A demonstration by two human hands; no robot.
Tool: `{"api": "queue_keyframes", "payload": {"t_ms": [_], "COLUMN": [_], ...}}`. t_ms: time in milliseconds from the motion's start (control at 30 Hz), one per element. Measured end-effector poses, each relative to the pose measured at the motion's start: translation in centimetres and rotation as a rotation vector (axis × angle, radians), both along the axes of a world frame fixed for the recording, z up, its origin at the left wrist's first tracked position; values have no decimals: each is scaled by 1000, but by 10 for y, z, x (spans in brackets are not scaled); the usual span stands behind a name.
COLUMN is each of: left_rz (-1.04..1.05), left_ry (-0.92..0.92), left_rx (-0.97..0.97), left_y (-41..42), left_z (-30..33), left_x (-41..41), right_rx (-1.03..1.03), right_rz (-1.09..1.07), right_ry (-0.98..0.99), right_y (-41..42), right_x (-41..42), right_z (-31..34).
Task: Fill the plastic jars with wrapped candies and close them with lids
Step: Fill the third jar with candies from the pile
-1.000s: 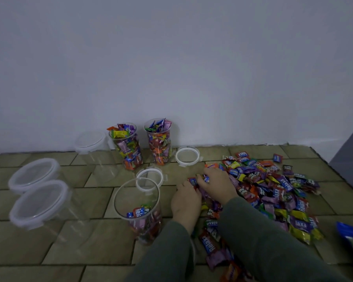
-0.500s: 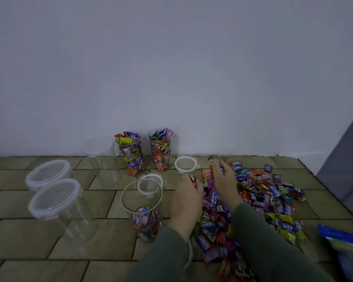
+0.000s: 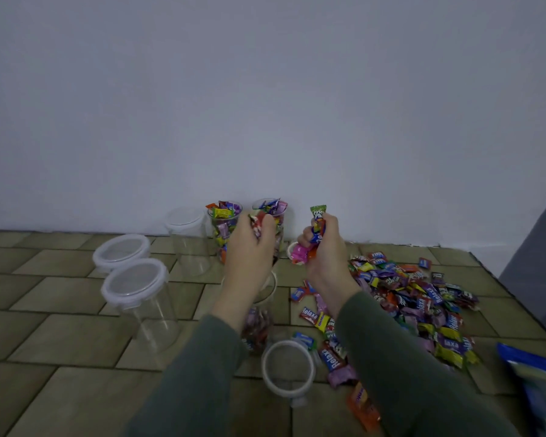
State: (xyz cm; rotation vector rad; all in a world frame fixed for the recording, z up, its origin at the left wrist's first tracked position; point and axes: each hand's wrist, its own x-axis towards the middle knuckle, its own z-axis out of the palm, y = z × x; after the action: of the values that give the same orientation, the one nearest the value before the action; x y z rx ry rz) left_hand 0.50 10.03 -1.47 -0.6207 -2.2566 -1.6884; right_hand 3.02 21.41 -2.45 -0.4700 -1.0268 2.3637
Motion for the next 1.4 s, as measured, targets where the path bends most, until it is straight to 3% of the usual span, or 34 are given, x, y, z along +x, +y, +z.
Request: {"api": "queue_keyframes", "payload": {"t_ms": [200,433,833,1100,1267,1400], "left_rz": [3,-112,-241,-242,-226,-214], "left_ry": [-89,-66,-33,-73,-282,-317], "left_rx": [211,242,278,522,494,528], "left_y": [-29,-38,-48,-46,-39,-38], "left_z": [-10,-24,-59,-76,-90,-94], "left_x": [-16,-21,-24,-14,-15,-18], "right_rx": [-113,-61,53,59,47,41], "right_rz": [-9,-187,-249,-204,-55,33], "right_ry": [41,57,16,0,5,-1], "right_y": [-40,-69,-72,-74,-69,-69], "right_x": [-9,-16,-16,-13,-11,-10], "right_z": [5,-4,-16,-15,-13,-11]}}
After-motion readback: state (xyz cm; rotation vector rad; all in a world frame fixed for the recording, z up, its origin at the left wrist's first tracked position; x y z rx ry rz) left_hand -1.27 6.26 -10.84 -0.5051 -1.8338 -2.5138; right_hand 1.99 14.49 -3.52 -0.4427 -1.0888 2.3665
